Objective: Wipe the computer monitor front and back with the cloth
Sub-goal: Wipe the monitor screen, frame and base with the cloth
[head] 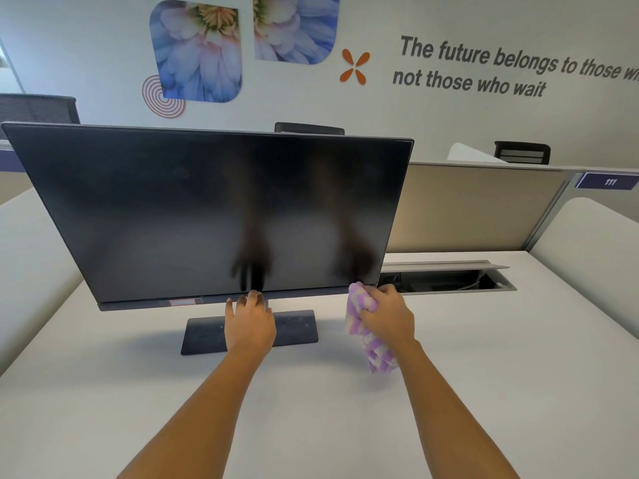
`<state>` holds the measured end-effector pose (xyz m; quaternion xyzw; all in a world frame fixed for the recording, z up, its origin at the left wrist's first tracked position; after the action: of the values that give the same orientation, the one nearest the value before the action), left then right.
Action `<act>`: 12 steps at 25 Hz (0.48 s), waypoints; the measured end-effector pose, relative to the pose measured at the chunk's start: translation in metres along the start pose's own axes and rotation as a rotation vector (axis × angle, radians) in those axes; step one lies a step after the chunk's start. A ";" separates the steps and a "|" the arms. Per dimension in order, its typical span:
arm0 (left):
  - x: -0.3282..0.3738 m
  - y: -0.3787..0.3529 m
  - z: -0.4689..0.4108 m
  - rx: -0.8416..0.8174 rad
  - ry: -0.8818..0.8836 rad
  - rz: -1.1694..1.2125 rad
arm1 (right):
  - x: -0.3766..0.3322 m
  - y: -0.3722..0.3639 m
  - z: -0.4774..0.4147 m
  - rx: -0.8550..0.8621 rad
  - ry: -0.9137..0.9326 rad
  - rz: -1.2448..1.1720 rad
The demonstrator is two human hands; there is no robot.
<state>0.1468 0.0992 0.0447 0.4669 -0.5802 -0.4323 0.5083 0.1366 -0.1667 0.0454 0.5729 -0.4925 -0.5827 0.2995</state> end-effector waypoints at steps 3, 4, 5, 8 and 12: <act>0.002 0.000 0.000 -0.011 -0.019 -0.032 | 0.039 0.022 -0.001 0.169 -0.286 0.004; 0.003 0.000 0.000 -0.012 -0.020 -0.035 | 0.049 0.027 0.001 0.187 -0.342 0.036; 0.003 -0.001 0.000 -0.010 -0.017 -0.033 | 0.053 0.030 0.000 0.192 -0.345 0.068; -0.005 0.001 0.000 0.006 0.002 0.001 | 0.023 0.023 -0.001 0.144 -0.180 0.137; -0.004 0.000 -0.001 0.002 -0.006 0.014 | -0.016 0.000 -0.002 -0.001 0.002 0.105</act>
<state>0.1481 0.1030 0.0440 0.4620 -0.5854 -0.4296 0.5091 0.1409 -0.1522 0.0514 0.5468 -0.5212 -0.5658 0.3306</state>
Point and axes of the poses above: each hand's wrist, its own z-axis away from the middle knuckle, its own y-axis out of the back of the hand, x = y × z, the point moved 7 cm from there along -z, towards the middle knuckle, and after that the axes turned 4 degrees about z, right-handed, at the moved point
